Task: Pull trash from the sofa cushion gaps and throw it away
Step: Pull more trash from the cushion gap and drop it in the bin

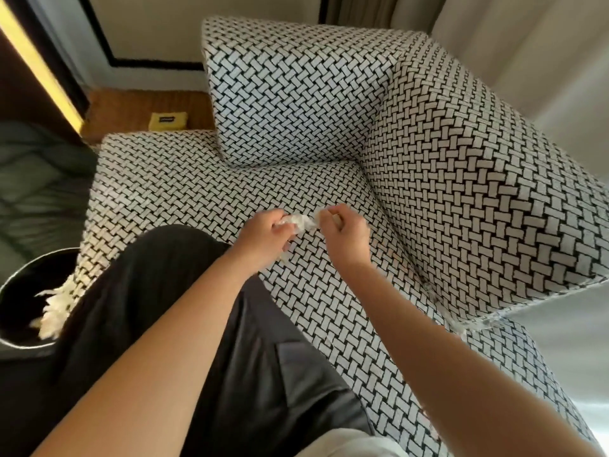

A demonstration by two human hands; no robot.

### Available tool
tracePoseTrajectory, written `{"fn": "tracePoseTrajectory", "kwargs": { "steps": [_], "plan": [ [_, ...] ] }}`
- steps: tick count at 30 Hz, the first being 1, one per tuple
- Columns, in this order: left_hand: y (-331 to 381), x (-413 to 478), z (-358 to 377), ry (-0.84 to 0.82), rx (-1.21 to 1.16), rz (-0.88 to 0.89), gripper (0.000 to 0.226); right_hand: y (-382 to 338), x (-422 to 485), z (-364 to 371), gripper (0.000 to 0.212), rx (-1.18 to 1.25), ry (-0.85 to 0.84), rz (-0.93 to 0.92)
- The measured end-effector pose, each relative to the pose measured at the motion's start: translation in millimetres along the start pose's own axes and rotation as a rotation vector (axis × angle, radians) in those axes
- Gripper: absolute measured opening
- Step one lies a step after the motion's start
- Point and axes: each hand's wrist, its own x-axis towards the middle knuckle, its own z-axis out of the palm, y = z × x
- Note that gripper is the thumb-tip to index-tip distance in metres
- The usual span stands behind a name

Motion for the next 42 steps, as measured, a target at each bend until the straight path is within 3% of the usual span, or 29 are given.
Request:
{"fn": "tracePoseTrajectory", "kwargs": {
  "steps": [5, 9, 16, 20, 26, 30, 33, 38, 42],
  "plan": [
    [-6.5, -18.9, -80.3, 0.115, -0.043, -0.051, 0.032, -61.1, 12.4, 37.3, 0.013, 0.053, -0.189, 0.007],
    [-31.0, -39.7, -135.4, 0.244, -0.206, -0.134, 0.017, -104.9, 13.1, 77.6, 0.018, 0.072, -0.322, 0.010],
    [-97.1, -79.8, -216.4, 0.496, -0.315, -0.288, 0.014, -158.9, -5.6, 193.9, 0.022, 0.053, -0.558, -0.039],
    [-143.8, -91.9, -238.7, 0.636, -0.457, -0.426, 0.010, -160.0, -20.0, 252.0, 0.023, -0.036, -0.643, -0.054],
    [-227.2, -97.7, -251.5, 0.708, -0.553, -0.554, 0.014, -138.9, -38.5, 331.1, 0.021, -0.170, -0.761, -0.013],
    [-264.6, -88.2, -244.2, 0.749, -0.646, -0.618, 0.022, -120.2, -41.8, 368.4, 0.031, -0.196, -0.786, 0.023],
    [-283.7, -79.2, -247.1, 0.800, -0.667, -0.628, 0.014, -115.6, -41.2, 393.0, 0.024, -0.180, -0.793, 0.000],
    [-315.0, -66.1, -254.2, 0.766, -0.459, -0.659, 0.015, -113.0, -37.4, 438.4, 0.019, -0.198, -0.790, -0.044],
    [-336.2, -55.9, -258.8, 0.775, -0.364, -0.682, 0.024, -99.8, -44.1, 463.6, 0.030, -0.166, -0.796, 0.121]
  ]
}}
